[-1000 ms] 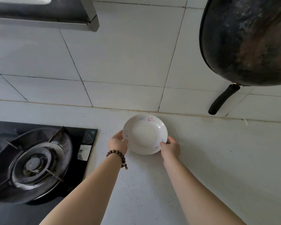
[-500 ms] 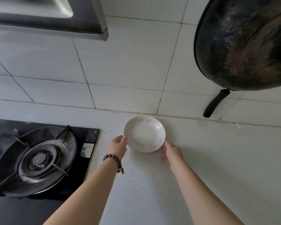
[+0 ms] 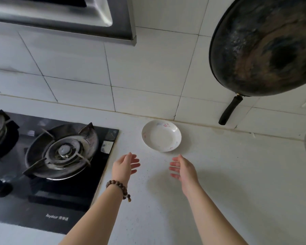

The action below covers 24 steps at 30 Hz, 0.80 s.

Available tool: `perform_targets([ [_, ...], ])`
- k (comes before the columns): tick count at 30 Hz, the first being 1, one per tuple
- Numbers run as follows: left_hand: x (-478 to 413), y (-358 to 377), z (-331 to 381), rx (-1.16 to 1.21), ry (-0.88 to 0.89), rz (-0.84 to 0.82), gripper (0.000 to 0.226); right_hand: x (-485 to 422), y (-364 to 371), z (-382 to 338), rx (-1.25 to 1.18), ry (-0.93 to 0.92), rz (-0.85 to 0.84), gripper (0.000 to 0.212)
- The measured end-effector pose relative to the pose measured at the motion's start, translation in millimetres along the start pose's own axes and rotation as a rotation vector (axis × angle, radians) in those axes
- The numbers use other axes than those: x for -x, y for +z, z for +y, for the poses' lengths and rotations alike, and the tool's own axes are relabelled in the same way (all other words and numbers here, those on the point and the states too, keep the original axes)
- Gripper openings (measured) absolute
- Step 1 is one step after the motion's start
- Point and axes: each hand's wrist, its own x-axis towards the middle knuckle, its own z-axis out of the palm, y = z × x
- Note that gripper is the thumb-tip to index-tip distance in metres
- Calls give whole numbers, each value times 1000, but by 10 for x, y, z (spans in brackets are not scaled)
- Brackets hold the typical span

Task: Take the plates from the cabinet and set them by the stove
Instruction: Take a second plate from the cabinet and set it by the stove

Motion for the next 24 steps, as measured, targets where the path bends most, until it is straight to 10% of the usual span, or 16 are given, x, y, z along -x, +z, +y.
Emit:
perform_targets([
  [24,1440,-2206,-732,370,68,785,28,1218,1913,632,435,-108,-810,22],
])
